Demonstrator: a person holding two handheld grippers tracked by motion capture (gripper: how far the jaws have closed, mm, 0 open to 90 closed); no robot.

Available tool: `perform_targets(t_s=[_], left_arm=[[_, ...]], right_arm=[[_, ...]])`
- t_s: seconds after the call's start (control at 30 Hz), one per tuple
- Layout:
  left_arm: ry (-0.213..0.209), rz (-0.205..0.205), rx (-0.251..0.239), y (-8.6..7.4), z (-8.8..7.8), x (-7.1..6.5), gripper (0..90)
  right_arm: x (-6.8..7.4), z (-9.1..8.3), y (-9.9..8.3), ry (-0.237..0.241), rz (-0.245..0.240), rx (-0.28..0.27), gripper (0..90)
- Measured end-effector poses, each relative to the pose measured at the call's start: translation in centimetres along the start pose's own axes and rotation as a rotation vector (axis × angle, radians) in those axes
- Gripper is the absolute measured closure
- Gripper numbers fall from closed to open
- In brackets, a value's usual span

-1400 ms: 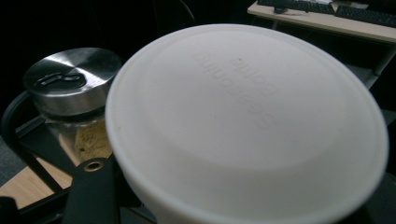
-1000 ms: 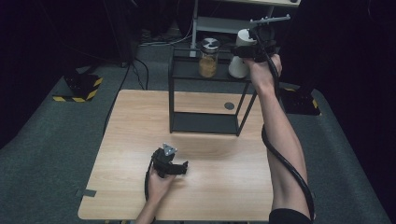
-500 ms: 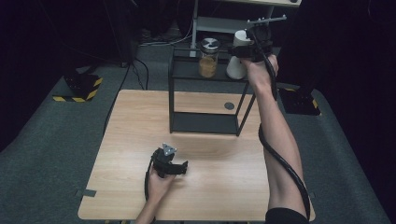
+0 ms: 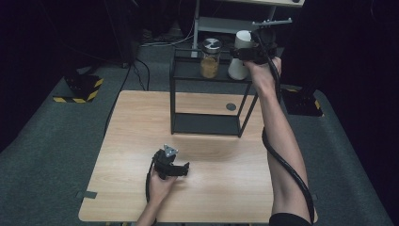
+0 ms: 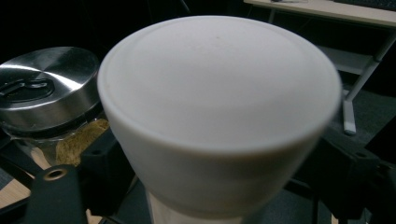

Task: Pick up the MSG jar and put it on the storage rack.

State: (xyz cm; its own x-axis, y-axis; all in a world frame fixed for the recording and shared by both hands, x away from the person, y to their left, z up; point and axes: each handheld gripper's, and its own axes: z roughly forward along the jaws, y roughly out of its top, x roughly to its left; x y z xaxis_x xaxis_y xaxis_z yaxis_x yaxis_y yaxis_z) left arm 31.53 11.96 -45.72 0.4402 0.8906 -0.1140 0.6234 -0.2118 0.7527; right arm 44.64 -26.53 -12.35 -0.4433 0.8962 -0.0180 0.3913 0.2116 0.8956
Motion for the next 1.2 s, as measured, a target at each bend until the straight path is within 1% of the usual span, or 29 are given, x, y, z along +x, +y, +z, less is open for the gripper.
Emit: perform_targets(t_s=[0.17, 0.33, 0.47, 0.7, 0.83, 0.9, 0.97, 1.03, 1.1, 1.2], left_arm=[[-0.003, -0.002, -0.001, 0.0, 0.0, 0.1, 6.3], [-0.002, -0.003, -0.001, 0.0, 0.0, 0.0, 6.3], [-0.002, -0.003, -0.001, 0.0, 0.0, 0.0, 6.3], [-0.004, -0.006, -0.001, 0.0, 0.0, 0.1, 6.2], [-0.004, -0.006, -0.001, 0.0, 0.0, 0.1, 6.2], [-0.004, -0.005, -0.001, 0.0, 0.0, 0.1, 6.1], [-0.004, -0.006, -0.002, 0.0, 0.0, 0.1, 6.0], [-0.005, -0.007, -0.002, 0.0, 0.0, 0.1, 5.9], [-0.004, -0.006, -0.001, 0.0, 0.0, 0.1, 5.9], [-0.005, -0.007, -0.002, 0.0, 0.0, 0.1, 5.9]], right_arm=[[-0.6, -0.8, -0.9, 0.031, -0.035, -0.025, 14.3], [-0.7, -1.8, -2.1, 0.039, -0.081, -0.039, 14.2], [-1.3, -2.4, -2.6, 0.053, -0.073, -0.051, 14.3], [-1.8, -3.6, -3.6, 0.053, -0.078, -0.066, 14.4], [-2.3, -4.4, -4.8, 0.063, -0.083, -0.083, 14.5], [-2.4, -4.8, -5.4, 0.059, -0.09, -0.083, 14.5], [-2.5, -5.0, -6.0, 0.067, -0.097, -0.082, 14.5], [-2.4, -5.3, -6.7, 0.062, -0.107, -0.084, 14.5], [-2.6, -5.4, -7.3, 0.073, -0.102, -0.091, 14.5], [-2.7, -5.7, -7.9, 0.087, -0.105, -0.098, 14.5]])
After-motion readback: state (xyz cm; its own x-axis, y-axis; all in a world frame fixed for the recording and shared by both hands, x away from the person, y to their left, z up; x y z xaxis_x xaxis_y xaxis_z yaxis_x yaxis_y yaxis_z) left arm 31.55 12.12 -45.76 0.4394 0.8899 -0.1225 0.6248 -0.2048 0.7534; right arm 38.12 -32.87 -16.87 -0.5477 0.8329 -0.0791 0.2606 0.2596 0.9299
